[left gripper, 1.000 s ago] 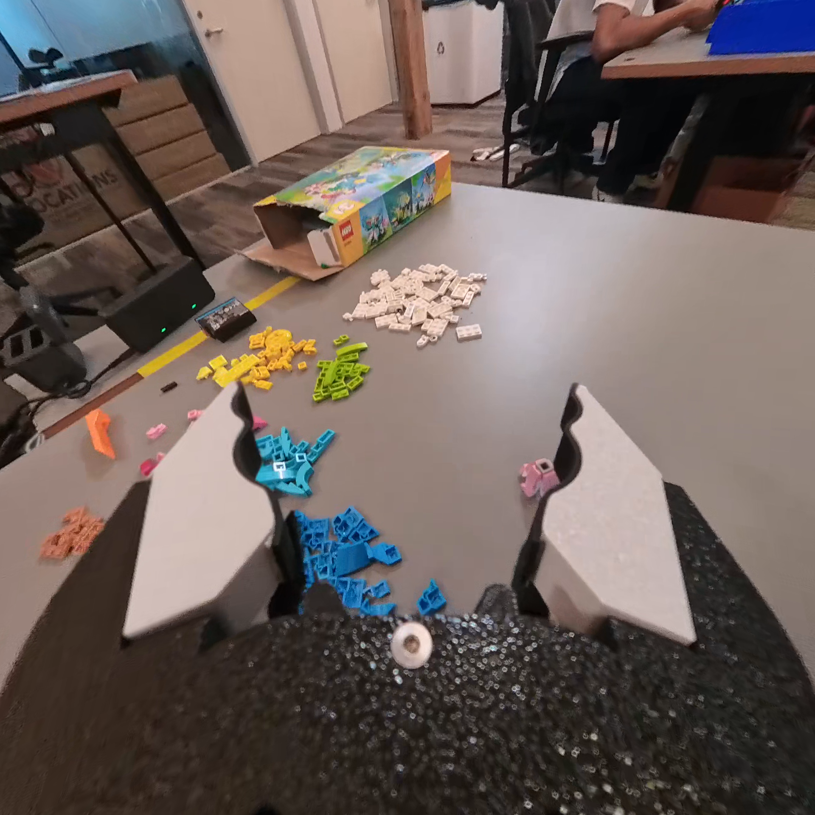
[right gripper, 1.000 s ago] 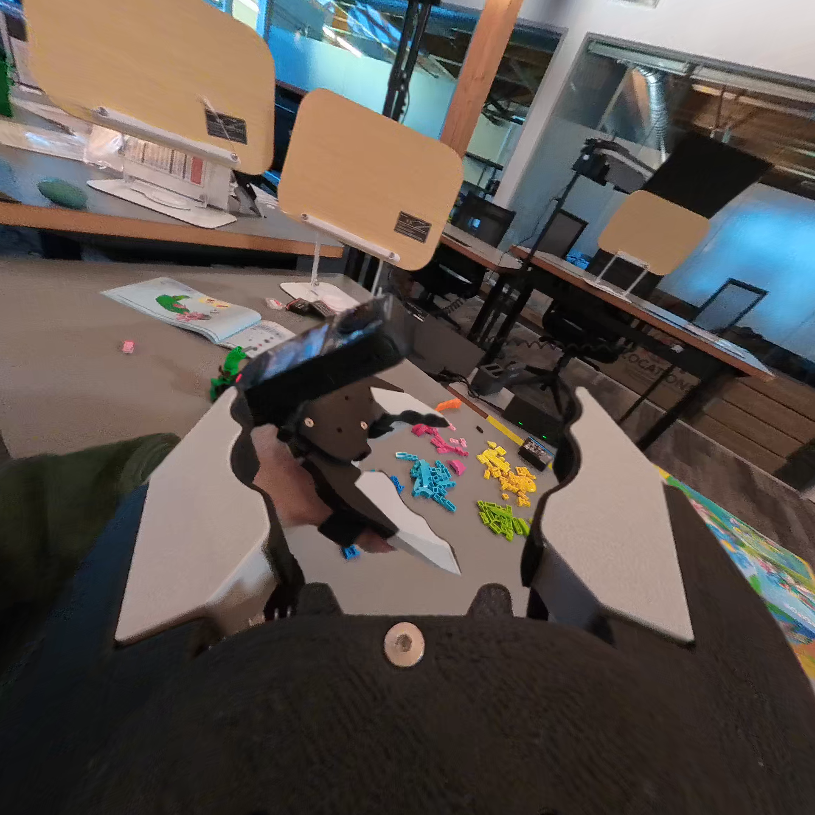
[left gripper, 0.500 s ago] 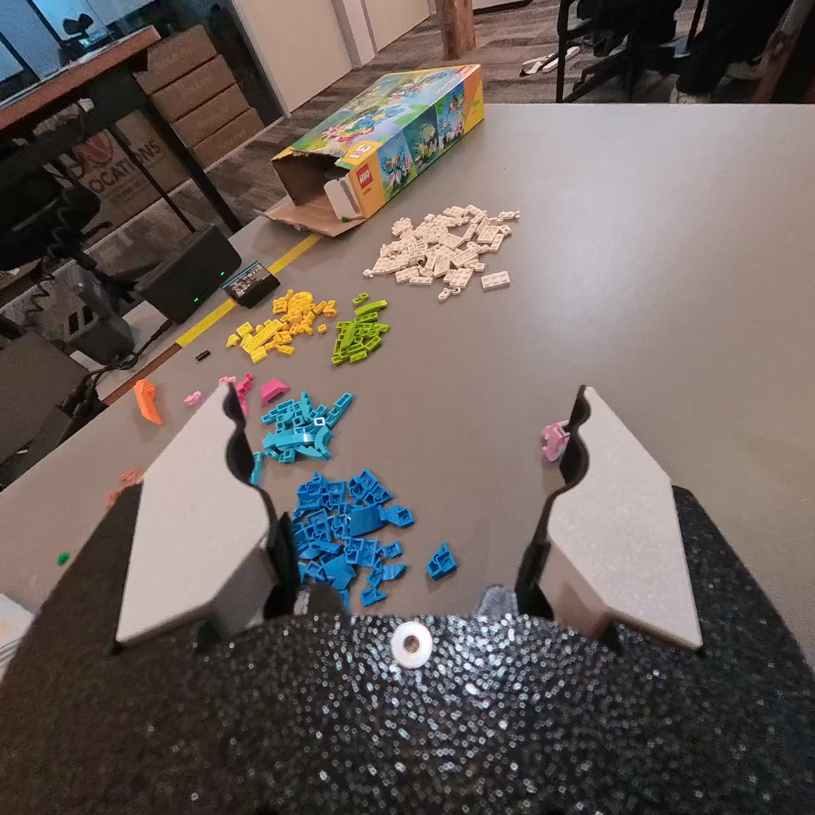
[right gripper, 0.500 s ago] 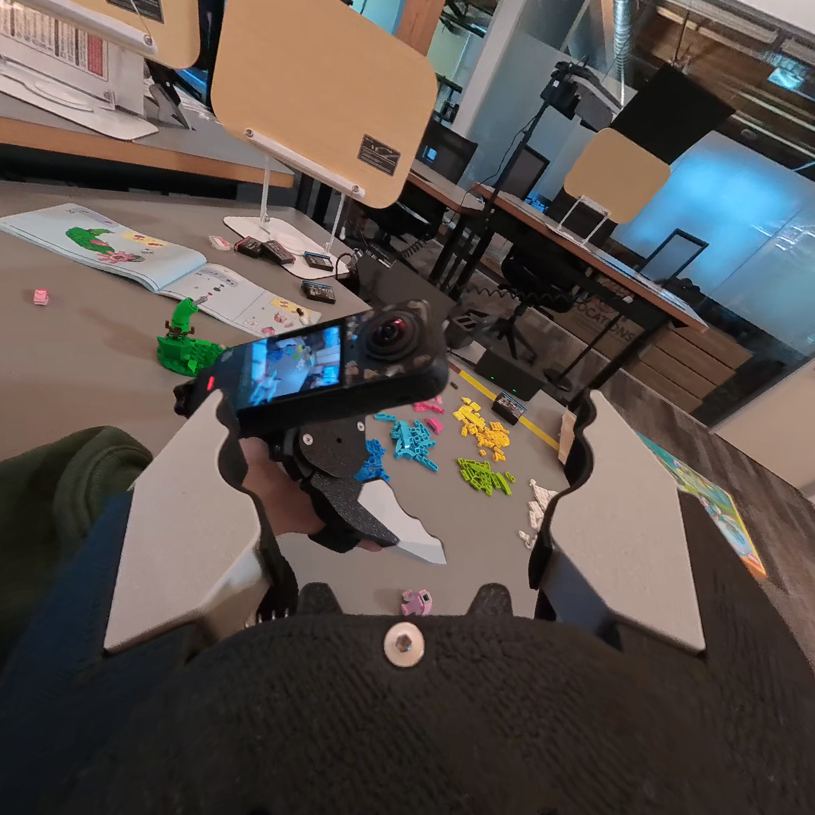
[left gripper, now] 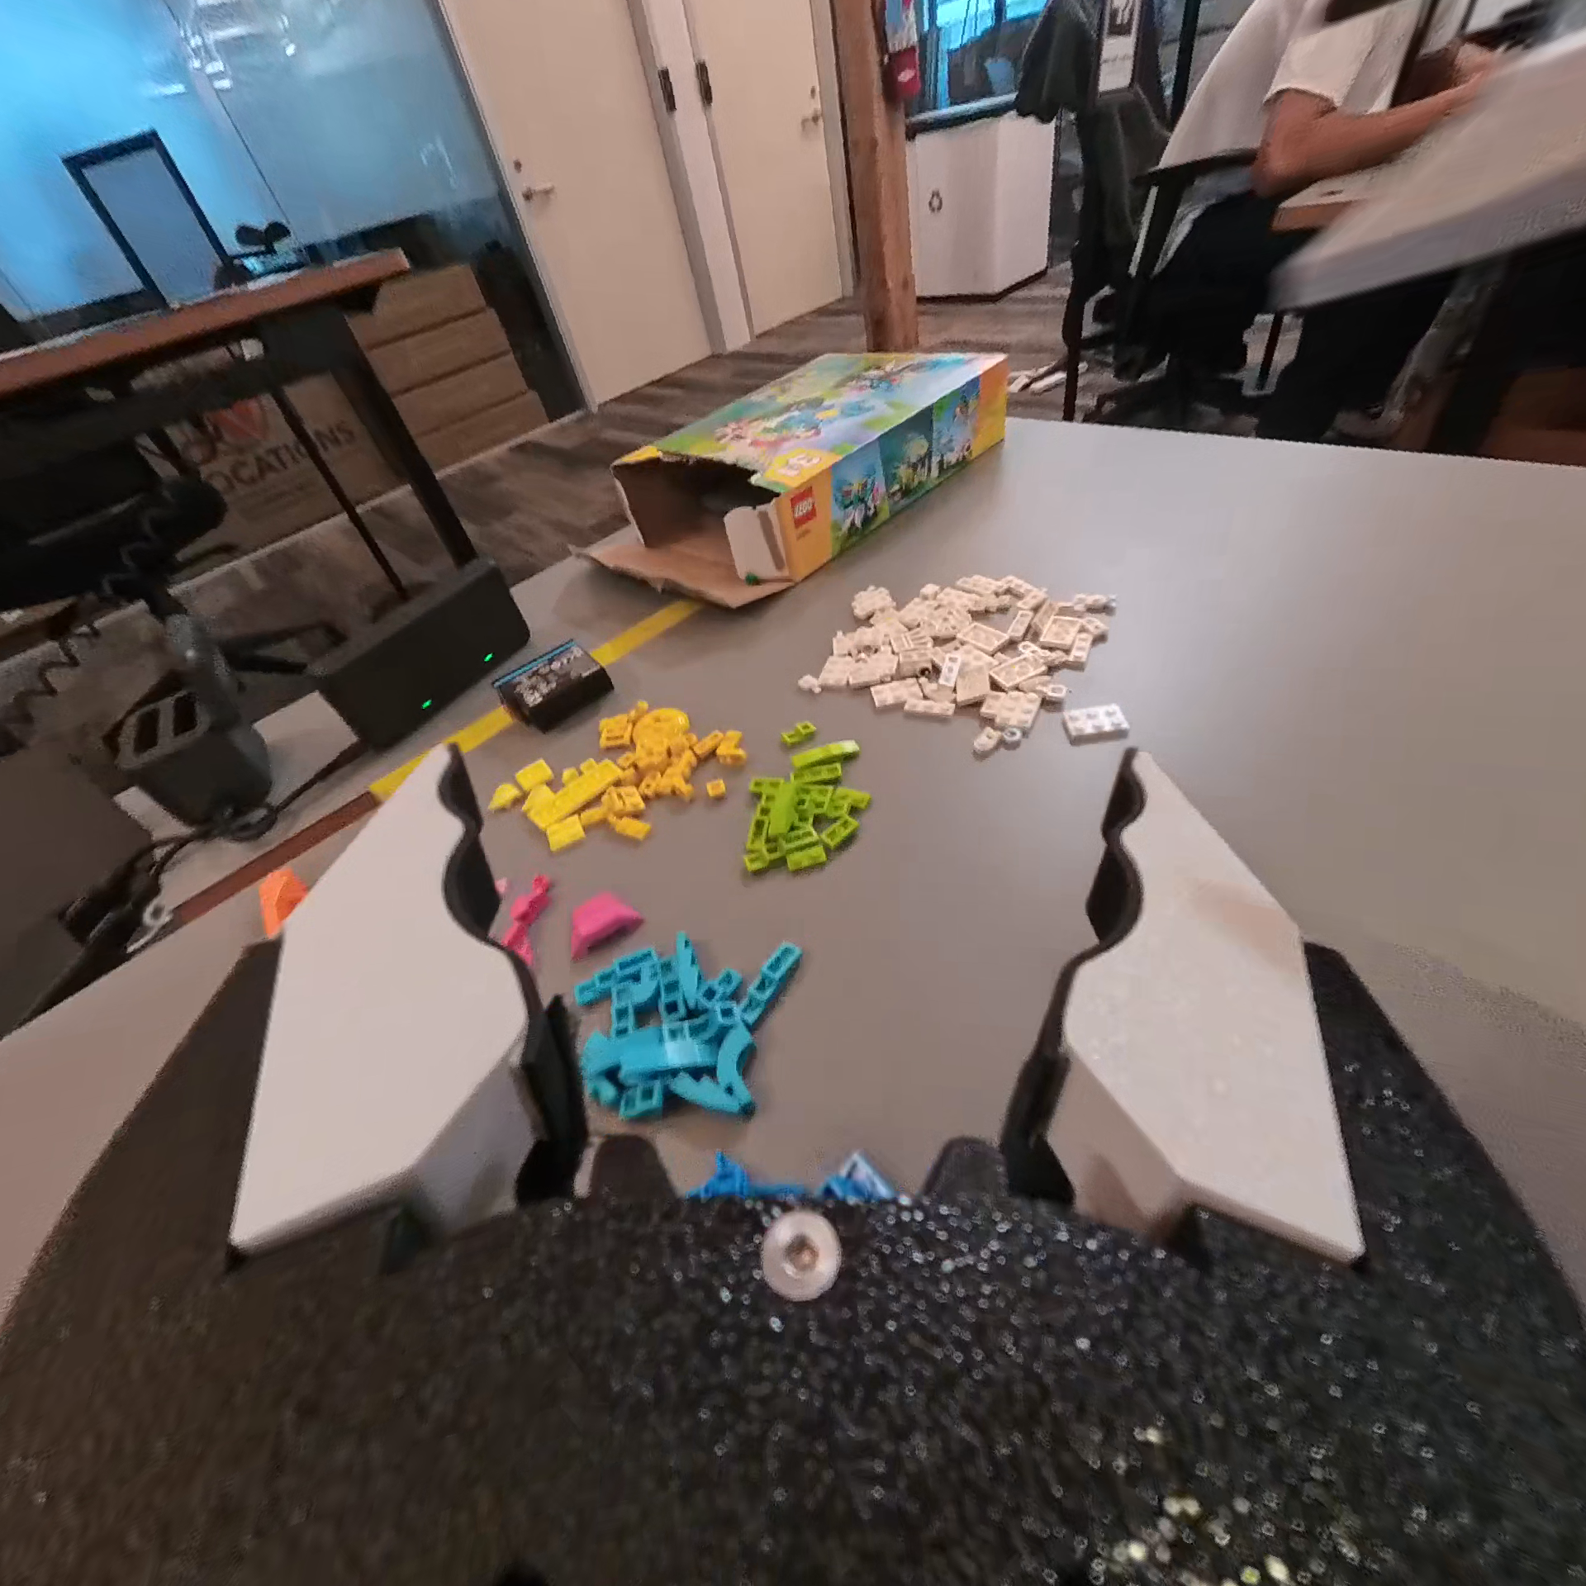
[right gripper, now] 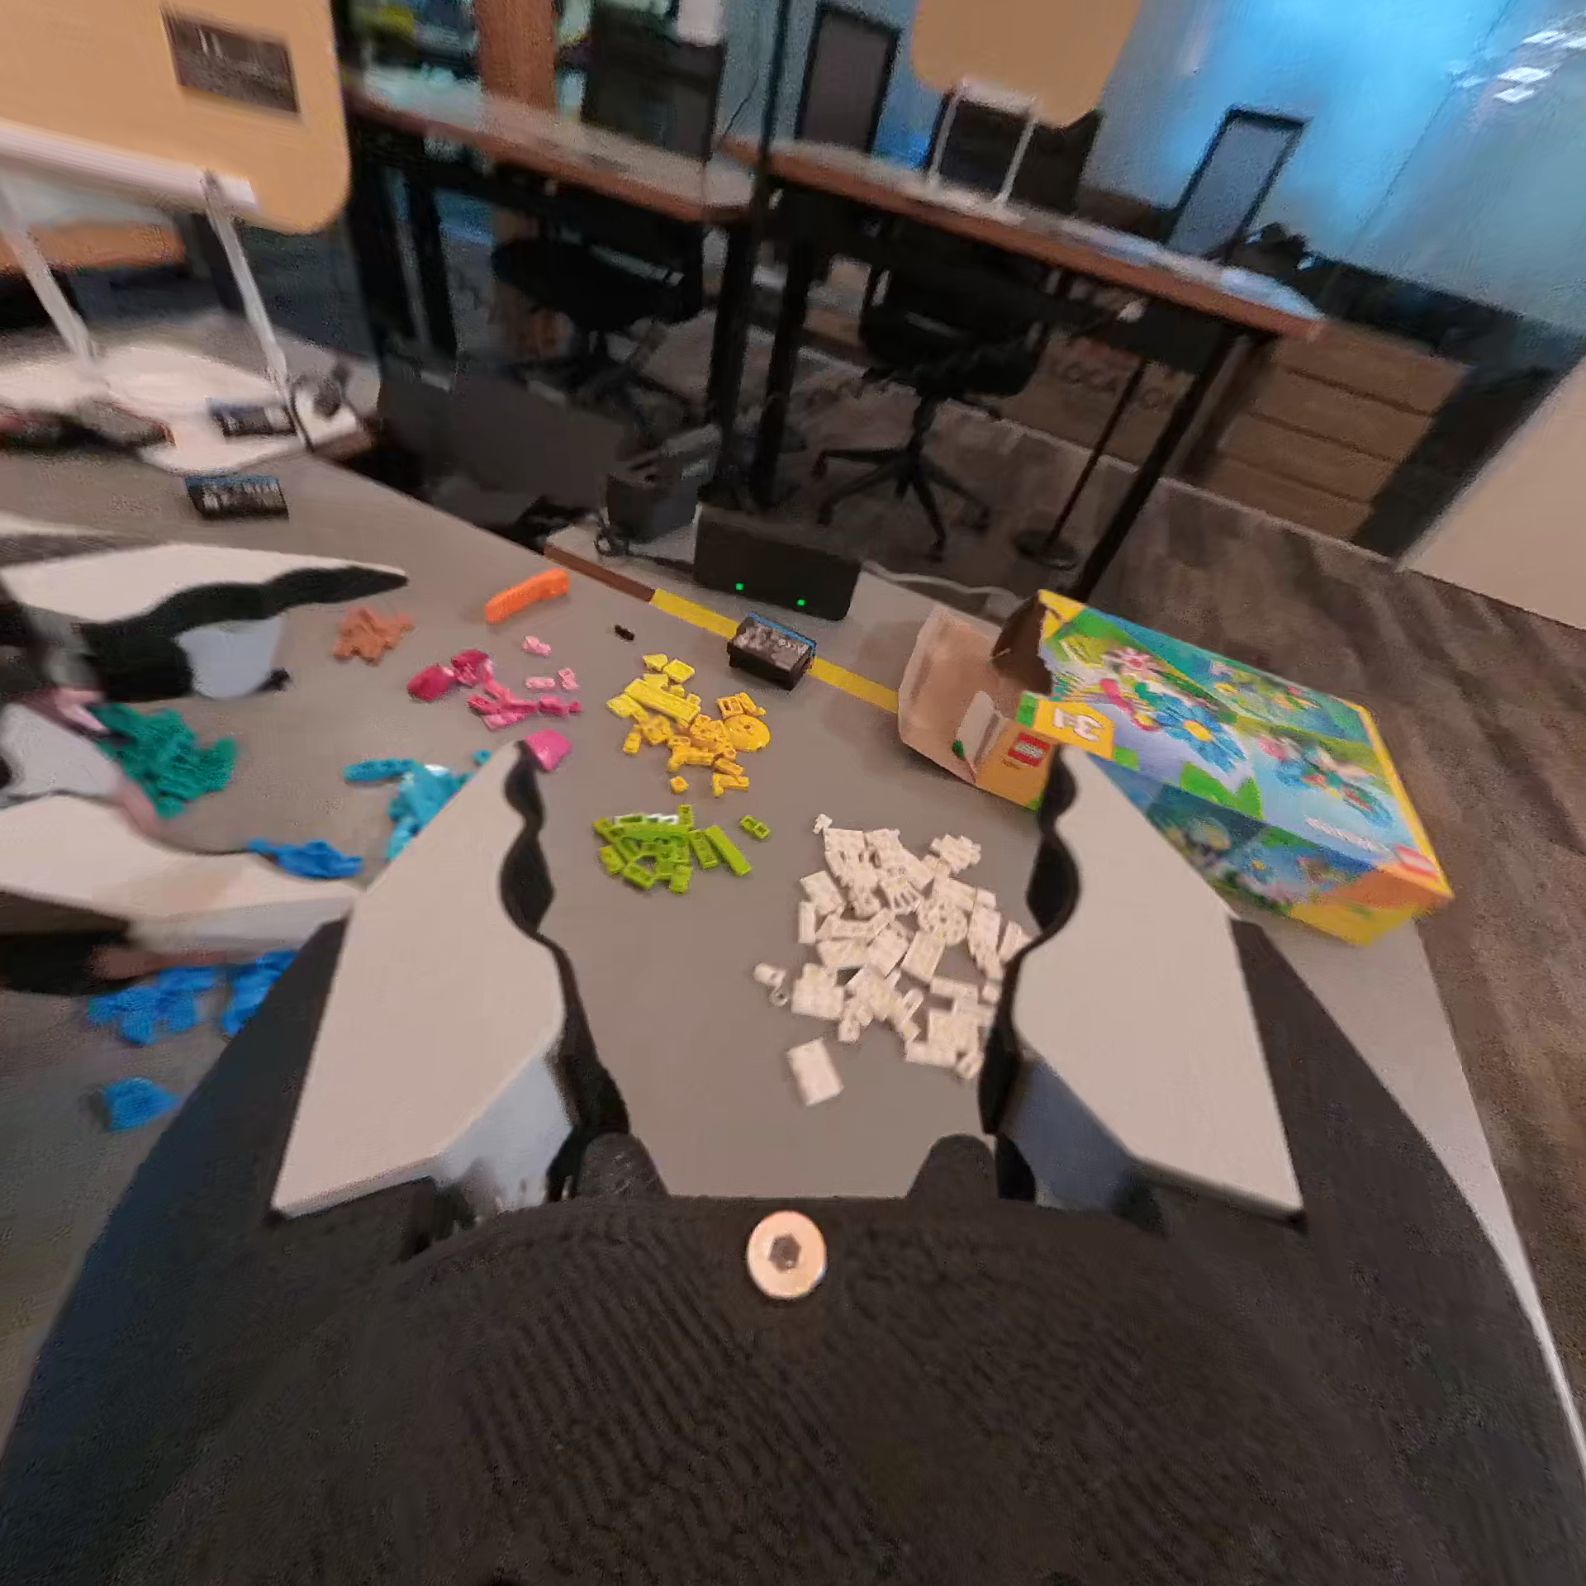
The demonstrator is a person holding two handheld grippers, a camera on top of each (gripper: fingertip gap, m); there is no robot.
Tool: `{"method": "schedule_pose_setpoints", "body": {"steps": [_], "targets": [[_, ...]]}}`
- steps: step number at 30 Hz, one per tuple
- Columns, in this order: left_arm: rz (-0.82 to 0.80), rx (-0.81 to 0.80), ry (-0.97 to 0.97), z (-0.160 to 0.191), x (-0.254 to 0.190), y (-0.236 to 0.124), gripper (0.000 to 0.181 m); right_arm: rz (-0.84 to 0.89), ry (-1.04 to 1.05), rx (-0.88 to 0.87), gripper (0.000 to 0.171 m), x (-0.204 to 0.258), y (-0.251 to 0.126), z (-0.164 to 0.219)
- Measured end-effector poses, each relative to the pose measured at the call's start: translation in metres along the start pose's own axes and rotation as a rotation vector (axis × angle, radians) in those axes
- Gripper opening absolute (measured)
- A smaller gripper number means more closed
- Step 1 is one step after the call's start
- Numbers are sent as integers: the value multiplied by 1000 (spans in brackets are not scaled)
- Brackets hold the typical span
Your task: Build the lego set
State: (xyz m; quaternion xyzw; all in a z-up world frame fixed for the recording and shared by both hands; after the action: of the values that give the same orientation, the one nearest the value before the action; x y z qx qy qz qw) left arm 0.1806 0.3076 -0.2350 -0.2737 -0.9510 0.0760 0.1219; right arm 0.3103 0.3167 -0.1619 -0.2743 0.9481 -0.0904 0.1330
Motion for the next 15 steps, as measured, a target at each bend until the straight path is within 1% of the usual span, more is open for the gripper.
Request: {"method": "schedule_pose_setpoints", "body": {"steps": [2, 5, 6, 8, 10, 13, 15], "targets": [[25, -40, -2, 0, -3, 9, 136, -97, -59, 106, 88, -15, 47, 10], [68, -112, -3, -2, -16, 12, 136, -207, -129, 357, 50, -39, 113, 43], [90, -151, -1, -3, -23, 10, 135, -215, -144, 414, 42, -47, 133, 53], [139, -203, 9, -5, -38, 4, 134, -219, -170, 497, 33, -61, 166, 71], [176, -245, 6, -10, -46, 0, 132, -217, -182, 535, 29, -68, 192, 87], [232, -313, -11, -15, -52, -5, 130, -138, -196, 531, 30, -82, 223, 109], [261, -320, -28, -14, -54, -5, 130, -68, -170, 523, 32, -92, 238, 122]]}}
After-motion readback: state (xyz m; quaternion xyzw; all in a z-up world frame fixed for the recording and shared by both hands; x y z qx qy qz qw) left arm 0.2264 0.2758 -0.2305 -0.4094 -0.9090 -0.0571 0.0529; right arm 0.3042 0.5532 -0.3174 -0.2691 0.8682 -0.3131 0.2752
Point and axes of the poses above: each gripper's, where its closed fingertips meet, y out along the fingers, z out of its underside, x = y × z across the jaws, the point moved 2 cm from there along -y, back along the fingers, and after that the axes turned 1 degree about x, right-handed, at the moved point
